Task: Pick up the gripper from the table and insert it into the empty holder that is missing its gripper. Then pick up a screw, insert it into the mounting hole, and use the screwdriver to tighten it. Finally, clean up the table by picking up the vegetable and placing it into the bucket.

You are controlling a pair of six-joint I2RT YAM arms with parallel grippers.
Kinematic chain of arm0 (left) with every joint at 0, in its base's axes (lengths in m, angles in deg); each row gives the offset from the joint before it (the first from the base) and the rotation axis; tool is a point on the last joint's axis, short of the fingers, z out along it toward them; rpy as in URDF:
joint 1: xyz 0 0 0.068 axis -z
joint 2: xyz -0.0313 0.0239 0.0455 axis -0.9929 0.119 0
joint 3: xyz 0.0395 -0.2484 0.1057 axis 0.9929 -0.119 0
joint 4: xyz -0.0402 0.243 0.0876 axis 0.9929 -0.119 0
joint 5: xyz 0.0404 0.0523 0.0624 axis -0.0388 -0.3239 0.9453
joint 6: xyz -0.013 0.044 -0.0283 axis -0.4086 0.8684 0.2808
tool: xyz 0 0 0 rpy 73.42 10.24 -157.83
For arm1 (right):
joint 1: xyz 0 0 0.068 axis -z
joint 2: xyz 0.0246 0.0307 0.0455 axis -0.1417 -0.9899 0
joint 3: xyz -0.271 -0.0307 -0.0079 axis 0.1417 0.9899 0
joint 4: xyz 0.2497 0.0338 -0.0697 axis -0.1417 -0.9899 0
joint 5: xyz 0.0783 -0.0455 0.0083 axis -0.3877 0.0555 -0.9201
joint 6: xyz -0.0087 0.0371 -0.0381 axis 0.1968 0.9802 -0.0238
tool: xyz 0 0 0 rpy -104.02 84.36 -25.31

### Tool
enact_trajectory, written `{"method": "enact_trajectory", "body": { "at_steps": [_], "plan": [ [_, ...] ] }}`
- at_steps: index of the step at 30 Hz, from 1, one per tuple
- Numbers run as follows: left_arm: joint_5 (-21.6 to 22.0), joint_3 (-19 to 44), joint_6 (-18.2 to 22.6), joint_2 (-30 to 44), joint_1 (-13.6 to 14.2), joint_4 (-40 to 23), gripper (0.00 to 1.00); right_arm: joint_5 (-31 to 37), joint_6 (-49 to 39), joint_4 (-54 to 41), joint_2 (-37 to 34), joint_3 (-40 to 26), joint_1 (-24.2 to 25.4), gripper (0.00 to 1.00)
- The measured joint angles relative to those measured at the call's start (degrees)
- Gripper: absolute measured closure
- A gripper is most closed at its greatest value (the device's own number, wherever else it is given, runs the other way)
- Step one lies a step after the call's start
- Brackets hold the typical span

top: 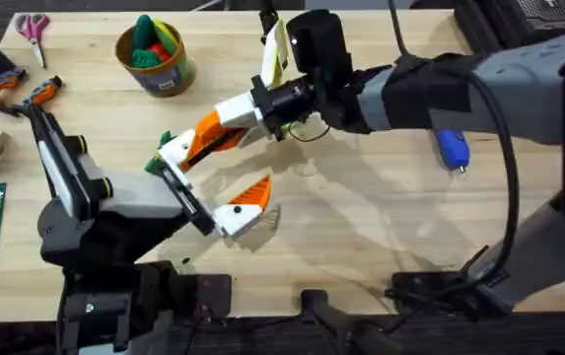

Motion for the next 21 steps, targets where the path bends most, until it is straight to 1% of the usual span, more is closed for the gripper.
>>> {"method": "enact_trajectory", "body": {
  "at_steps": [2,4,7,9,12,16,17,19,21],
  "plan": [
    [0.04,0.0,0.32,-0.02,0.0,0.14,0.015,-0.27,-0.04,-0.01,0.0,0.0,0.01,0.965],
    [0.07,0.01,0.72,-0.01,0.0,0.17,0.015,-0.41,-0.22,-0.07,-0.01,0.0,0.02,0.878],
    [-0.02,0.04,1.21,-0.02,0.0,0.13,0.015,-0.52,-0.71,-0.09,-0.35,0.0,0.0,0.779],
    [-0.02,0.04,1.39,0.0,0.0,0.12,0.015,-0.65,-0.9,-0.08,-0.59,0.0,0.0,0.735],
    [-0.02,0.07,1.75,-0.02,0.0,0.13,0.015,-0.69,-1.1,-0.13,-0.8,0.02,0.01,0.639],
    [-0.11,0.09,2.43,-0.25,0.02,0.13,0.015,-0.87,-1.51,-0.26,-0.81,0.26,0.04,0.493],
    [-0.11,0.09,2.56,-0.46,0.02,0.17,0.015,-0.89,-1.56,-0.35,-0.81,0.31,0.09,0.448],
    [-0.07,0.09,3.09,-0.79,0.02,0.21,0.015,-0.87,-1.94,-0.52,-0.9,0.43,0.25,0.319],
    [-0.09,0.09,3.46,-0.87,0.09,0.22,0.015,-1.42,-2.64,-0.42,-1.43,0.46,0.57,0.255]
  ]
}}
